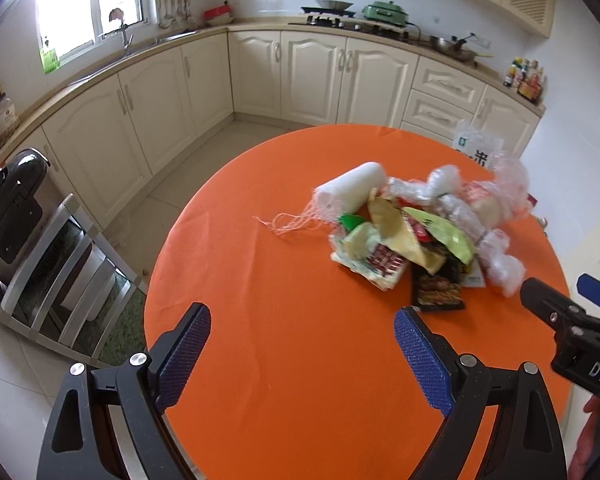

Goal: Collect trash
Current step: 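Grasp the green-yellow snack bag with the right tool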

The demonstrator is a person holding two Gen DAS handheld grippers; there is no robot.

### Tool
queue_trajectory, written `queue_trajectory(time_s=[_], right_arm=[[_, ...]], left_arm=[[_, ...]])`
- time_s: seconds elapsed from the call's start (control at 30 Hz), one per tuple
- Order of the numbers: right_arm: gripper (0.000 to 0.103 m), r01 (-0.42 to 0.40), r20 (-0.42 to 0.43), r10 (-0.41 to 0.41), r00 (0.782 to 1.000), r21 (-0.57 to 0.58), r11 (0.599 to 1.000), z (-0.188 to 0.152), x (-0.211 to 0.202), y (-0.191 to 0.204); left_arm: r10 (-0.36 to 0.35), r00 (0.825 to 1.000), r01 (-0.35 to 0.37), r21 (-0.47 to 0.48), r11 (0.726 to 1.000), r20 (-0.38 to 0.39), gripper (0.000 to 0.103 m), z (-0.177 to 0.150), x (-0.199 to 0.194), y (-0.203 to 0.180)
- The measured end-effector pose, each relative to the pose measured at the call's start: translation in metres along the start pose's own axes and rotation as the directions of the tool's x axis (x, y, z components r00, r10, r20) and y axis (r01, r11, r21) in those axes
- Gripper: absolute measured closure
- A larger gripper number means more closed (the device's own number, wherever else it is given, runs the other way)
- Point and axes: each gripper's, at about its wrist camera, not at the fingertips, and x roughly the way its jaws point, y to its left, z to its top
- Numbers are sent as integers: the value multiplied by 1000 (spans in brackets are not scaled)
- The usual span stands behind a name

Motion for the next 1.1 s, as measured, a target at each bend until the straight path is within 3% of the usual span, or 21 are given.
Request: queue_trajectory(time_s=[0.27, 0.47, 0.57, 0.7, 0.8, 0.87, 1.1], right_arm=[[4, 20, -49, -23, 999, -67, 998, 36, 49, 12], [8, -6, -107, -7, 994, -113, 994, 45, 86, 26], [19, -7, -132, -11, 991, -128, 992, 47, 101, 32], [56, -69, -160, 51, 986, -111, 991, 47, 109, 31], [76, -89, -156, 75, 985, -90, 992, 45, 103, 27], [82, -109, -162, 94, 982, -81, 991, 44, 99, 24], [86, -202, -143, 200, 969, -3, 979, 29, 73, 2]], left_arm=[[-17, 996, 13, -44, 999, -82, 13, 27, 72, 25], [-11, 995, 6, -51, 999, -97, 13, 43, 102, 31], [-27, 995, 22, -52, 998, -94, 13, 47, 108, 32], [-38, 996, 35, -46, 998, -77, 13, 52, 105, 34], [-29, 998, 27, -28, 999, -56, 13, 53, 99, 31], [-40, 998, 40, -11, 999, -54, 13, 53, 98, 24], [-54, 996, 59, 65, 996, -76, 13, 48, 104, -1]])
